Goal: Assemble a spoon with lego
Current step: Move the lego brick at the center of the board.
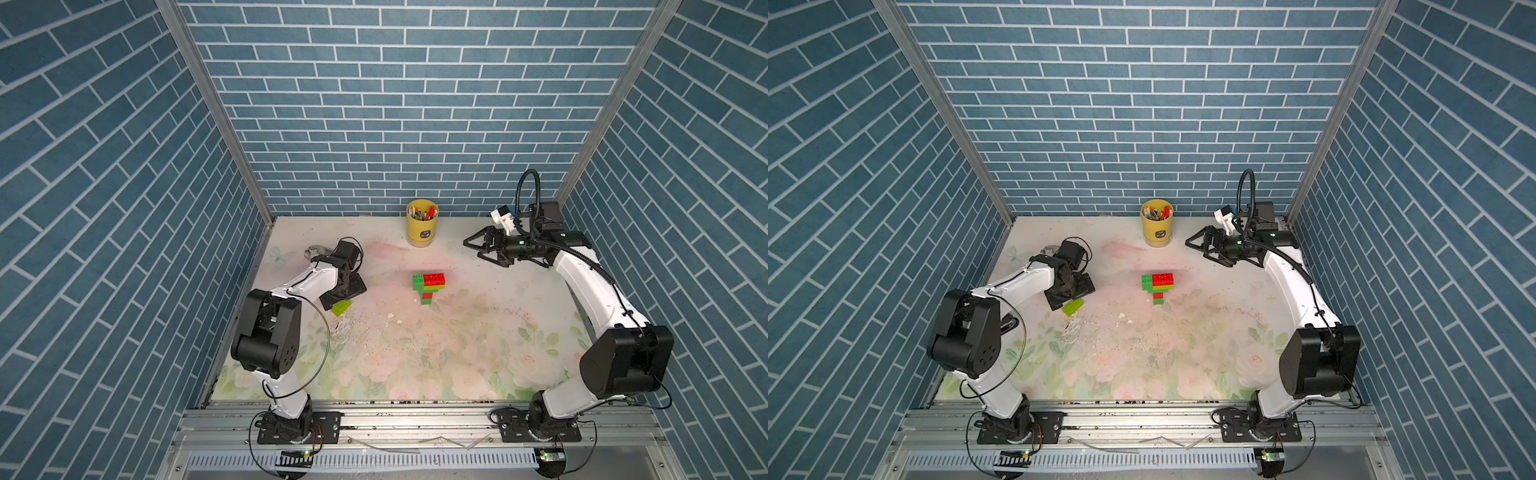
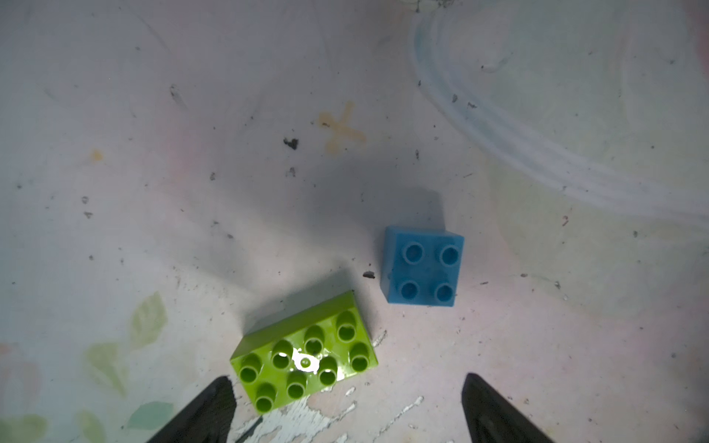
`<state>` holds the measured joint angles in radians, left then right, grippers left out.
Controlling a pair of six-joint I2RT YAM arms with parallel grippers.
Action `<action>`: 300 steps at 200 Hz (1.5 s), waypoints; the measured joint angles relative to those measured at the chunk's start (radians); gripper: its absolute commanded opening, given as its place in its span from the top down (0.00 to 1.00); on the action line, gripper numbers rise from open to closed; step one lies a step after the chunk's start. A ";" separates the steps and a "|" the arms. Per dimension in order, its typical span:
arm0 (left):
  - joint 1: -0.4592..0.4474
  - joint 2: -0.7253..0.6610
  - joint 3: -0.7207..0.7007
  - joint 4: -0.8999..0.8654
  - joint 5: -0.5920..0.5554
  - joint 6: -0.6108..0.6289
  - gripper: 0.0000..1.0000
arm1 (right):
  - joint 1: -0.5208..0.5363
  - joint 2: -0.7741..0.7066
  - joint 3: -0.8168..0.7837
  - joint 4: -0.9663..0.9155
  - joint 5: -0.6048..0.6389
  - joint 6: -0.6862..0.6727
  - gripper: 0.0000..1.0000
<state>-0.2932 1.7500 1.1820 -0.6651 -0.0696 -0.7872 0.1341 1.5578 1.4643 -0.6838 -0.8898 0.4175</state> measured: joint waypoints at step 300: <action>0.057 -0.024 -0.179 0.115 0.011 0.056 0.32 | -0.002 0.023 0.000 -0.005 -0.015 -0.005 0.03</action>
<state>-0.2359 1.7264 1.0027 -0.5503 -0.0589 -0.7315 0.1318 1.5803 1.4643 -0.6884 -0.9051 0.4129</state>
